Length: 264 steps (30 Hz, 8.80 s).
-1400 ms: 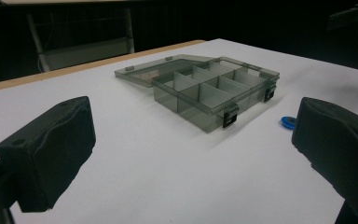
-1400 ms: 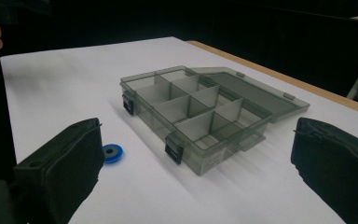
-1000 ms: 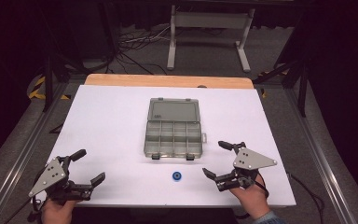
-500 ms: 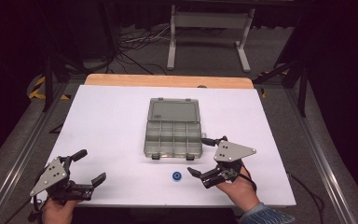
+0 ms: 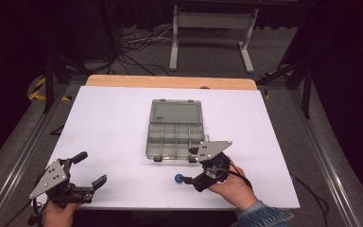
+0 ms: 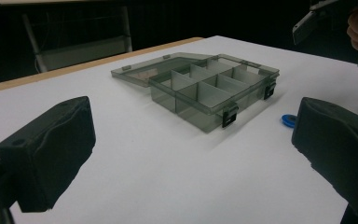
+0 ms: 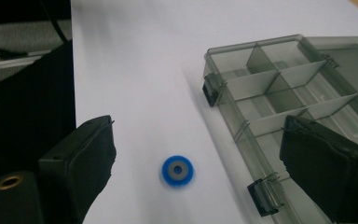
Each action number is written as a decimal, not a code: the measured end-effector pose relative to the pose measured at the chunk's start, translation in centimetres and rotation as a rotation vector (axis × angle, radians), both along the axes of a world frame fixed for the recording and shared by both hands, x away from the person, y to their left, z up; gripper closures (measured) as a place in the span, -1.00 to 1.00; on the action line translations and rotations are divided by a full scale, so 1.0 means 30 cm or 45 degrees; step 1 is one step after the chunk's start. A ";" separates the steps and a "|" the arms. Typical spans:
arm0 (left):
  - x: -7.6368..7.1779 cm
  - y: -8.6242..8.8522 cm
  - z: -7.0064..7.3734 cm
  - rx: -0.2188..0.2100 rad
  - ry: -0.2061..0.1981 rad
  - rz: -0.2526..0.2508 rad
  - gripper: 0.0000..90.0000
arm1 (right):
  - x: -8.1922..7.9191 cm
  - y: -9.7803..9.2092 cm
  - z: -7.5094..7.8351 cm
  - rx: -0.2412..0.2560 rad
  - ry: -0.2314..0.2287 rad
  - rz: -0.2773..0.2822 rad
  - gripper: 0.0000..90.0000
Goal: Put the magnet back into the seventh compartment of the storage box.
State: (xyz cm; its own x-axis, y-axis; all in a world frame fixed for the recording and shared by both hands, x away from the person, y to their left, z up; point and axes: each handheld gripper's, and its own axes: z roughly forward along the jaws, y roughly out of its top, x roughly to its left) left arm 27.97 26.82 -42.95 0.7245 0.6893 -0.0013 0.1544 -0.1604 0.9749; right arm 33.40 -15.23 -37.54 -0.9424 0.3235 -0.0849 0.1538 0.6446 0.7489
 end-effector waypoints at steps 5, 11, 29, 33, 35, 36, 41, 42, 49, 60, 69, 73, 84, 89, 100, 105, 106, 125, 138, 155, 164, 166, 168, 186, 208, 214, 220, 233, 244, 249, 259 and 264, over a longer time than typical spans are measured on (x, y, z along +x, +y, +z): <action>-0.001 0.000 -0.001 0.000 -0.005 0.008 -0.99 | 0.006 0.043 0.004 -0.146 0.027 0.050 -0.75; -0.004 0.005 0.000 0.003 0.000 0.007 -0.99 | 0.009 0.084 -0.004 -0.284 0.086 0.094 -0.76; -0.008 0.007 0.001 -0.020 -0.001 0.010 -0.99 | 0.021 0.135 -0.053 -0.464 0.145 0.137 -0.70; -0.008 0.009 0.001 -0.031 0.004 0.012 -0.99 | 0.022 0.139 -0.070 -0.431 0.154 0.133 -0.54; -0.008 0.011 0.001 -0.028 0.004 0.012 -0.99 | 0.024 0.139 -0.075 -0.425 0.161 0.136 -0.51; -0.008 0.011 0.002 -0.028 0.004 0.013 -0.99 | 0.027 0.140 -0.080 -0.422 0.167 0.136 -0.49; -0.008 0.009 0.001 -0.029 0.005 0.012 -0.99 | 0.039 0.150 -0.112 -0.449 0.170 0.131 -0.36; -0.008 0.009 0.001 -0.030 0.005 0.012 -0.99 | 0.042 0.152 -0.117 -0.449 0.164 0.136 -0.34; -0.008 0.008 0.001 -0.030 0.000 0.012 -0.99 | 0.060 0.160 -0.148 -0.477 0.167 0.130 -0.14; -0.009 0.007 -0.001 -0.030 0.007 0.015 -0.99 | 0.071 0.176 -0.181 -0.540 0.208 0.114 0.13; -0.009 0.007 0.000 -0.022 0.004 0.015 -0.99 | 0.076 0.178 -0.185 -0.539 0.222 0.125 0.37; -0.009 0.006 0.000 -0.020 0.008 0.009 -0.99 | 0.076 0.178 -0.184 -0.537 0.231 0.122 0.39; -0.007 -0.001 -0.003 -0.016 0.011 0.018 -0.99 | 0.067 0.174 -0.152 -0.515 0.213 0.127 0.39; -0.006 0.003 -0.004 -0.020 0.009 0.020 -0.99 | 0.068 0.169 -0.111 -0.483 0.199 0.136 0.39; -0.005 0.004 -0.005 -0.030 0.016 0.018 -0.99 | 0.068 0.169 -0.040 -0.448 0.188 0.129 0.39; -0.005 0.004 -0.005 -0.031 0.018 0.015 -0.99 | 0.071 0.169 -0.016 -0.438 0.174 0.131 0.39; -0.005 0.005 -0.005 -0.029 0.018 0.014 -0.99 | 0.073 0.169 -0.012 -0.433 0.161 0.139 0.39; -0.005 0.005 -0.006 -0.024 0.021 0.014 -0.99 | 0.130 0.150 0.067 -0.398 0.121 0.054 0.38; -0.004 0.005 -0.006 -0.021 0.020 0.012 -0.99 | 0.208 0.116 0.079 -0.356 0.126 -0.059 0.38; -0.004 0.004 -0.007 -0.014 0.027 0.008 -0.99 | 0.291 0.088 0.064 -0.343 0.133 -0.182 0.38; -0.002 0.001 -0.008 -0.009 0.029 0.007 -0.99 | 0.312 0.084 0.049 -0.357 0.152 -0.214 0.38; -0.002 -0.003 -0.010 -0.012 0.026 0.007 -0.99 | 0.313 0.088 0.041 -0.365 0.157 -0.216 0.38; -0.001 -0.004 -0.011 -0.012 0.028 0.005 -0.99 | 0.314 0.091 0.031 -0.375 0.165 -0.216 0.38; 0.000 -0.001 -0.013 -0.011 0.036 0.003 -0.99 | 0.327 0.111 -0.037 -0.444 0.230 -0.207 0.37; 0.000 0.000 -0.013 -0.013 0.036 0.001 -0.99 | 0.349 0.146 -0.085 -0.504 0.245 -0.211 0.36; 0.000 0.002 -0.012 -0.013 0.037 0.000 -0.99 | 0.356 0.150 -0.093 -0.515 0.249 -0.214 0.36; -0.001 0.001 -0.012 -0.018 0.033 0.004 -0.99 | 0.353 0.146 -0.086 -0.499 0.250 -0.218 0.36; 0.000 0.002 -0.012 -0.012 0.037 0.001 -0.99 | 0.318 0.105 -0.018 -0.353 0.185 -0.221 0.07; -0.001 0.001 -0.012 -0.015 0.032 0.007 -0.99 | 0.274 0.053 0.043 -0.229 0.123 -0.225 -0.39; -0.002 0.002 -0.011 -0.016 0.034 0.005 -0.99 | 0.241 0.034 0.070 -0.173 0.076 -0.206 -0.47; -0.003 0.004 -0.010 -0.023 0.030 0.010 -0.99 | 0.188 -0.020 0.117 -0.053 -0.010 -0.191 -0.58; -0.003 0.007 -0.009 -0.022 0.028 0.011 -0.99 | 0.163 -0.063 0.131 -0.011 -0.035 -0.201 -0.68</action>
